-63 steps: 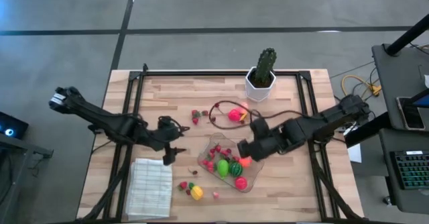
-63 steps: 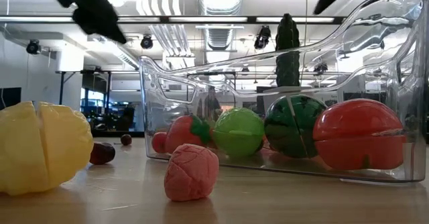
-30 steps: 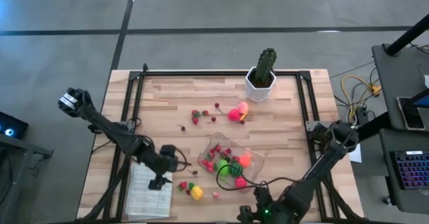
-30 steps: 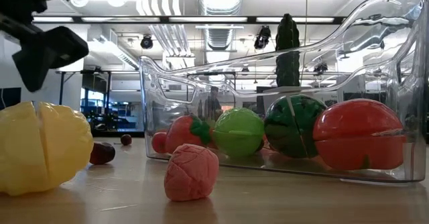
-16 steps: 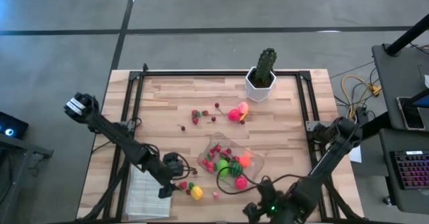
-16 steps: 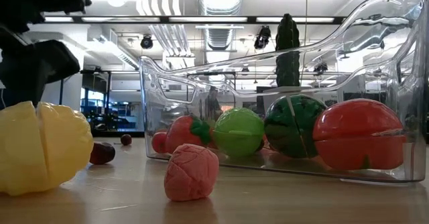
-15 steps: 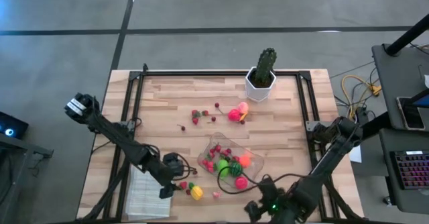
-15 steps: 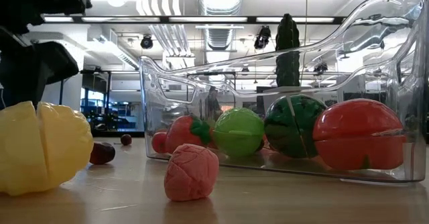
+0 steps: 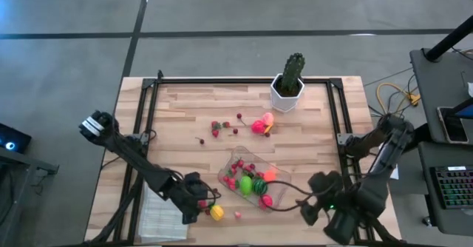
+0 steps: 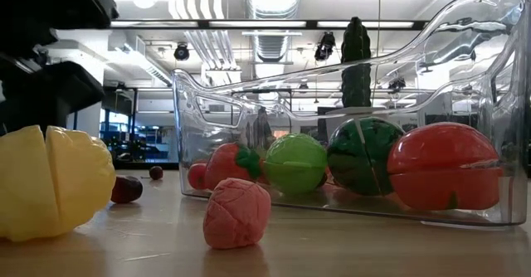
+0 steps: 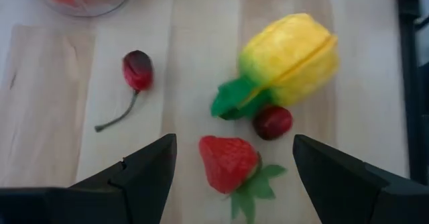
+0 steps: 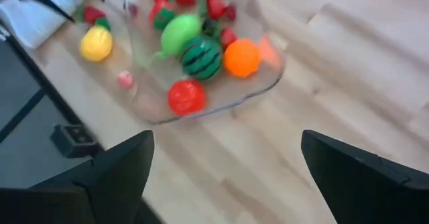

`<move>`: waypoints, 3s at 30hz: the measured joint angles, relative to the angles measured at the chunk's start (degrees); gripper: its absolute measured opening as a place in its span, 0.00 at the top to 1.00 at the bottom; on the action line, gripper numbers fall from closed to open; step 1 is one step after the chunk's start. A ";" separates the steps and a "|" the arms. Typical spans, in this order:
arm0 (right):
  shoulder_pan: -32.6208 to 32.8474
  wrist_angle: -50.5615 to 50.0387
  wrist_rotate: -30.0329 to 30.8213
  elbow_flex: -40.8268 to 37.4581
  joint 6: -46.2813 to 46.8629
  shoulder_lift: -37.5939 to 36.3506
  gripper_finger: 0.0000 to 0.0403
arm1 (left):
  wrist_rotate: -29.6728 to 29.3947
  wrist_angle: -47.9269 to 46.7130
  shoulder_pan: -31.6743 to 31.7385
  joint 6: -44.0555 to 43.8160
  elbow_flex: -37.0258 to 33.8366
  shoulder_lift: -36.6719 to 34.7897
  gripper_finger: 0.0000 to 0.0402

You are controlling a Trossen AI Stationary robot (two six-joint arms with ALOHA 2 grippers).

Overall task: Pick and placing Produce into tupperware
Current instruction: Put the red strawberry into the transparent bin

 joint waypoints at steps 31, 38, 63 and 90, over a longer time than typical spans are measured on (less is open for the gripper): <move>-0.18 -9.47 8.37 -0.15 1.21 -4.45 0.08 | -2.82 -5.24 -0.53 -0.17 1.22 5.06 0.29; -0.18 -9.47 8.36 -0.15 1.21 -4.42 0.08 | -3.28 -5.76 -0.51 -0.13 1.74 5.02 0.36; -0.18 -9.45 8.26 -0.17 -0.01 -4.45 0.08 | -3.60 -9.03 -0.22 -0.29 3.37 -6.46 0.67; -0.18 -9.46 8.07 -0.17 -5.93 -7.92 0.08 | 11.20 -1.42 24.44 22.35 20.43 5.09 0.66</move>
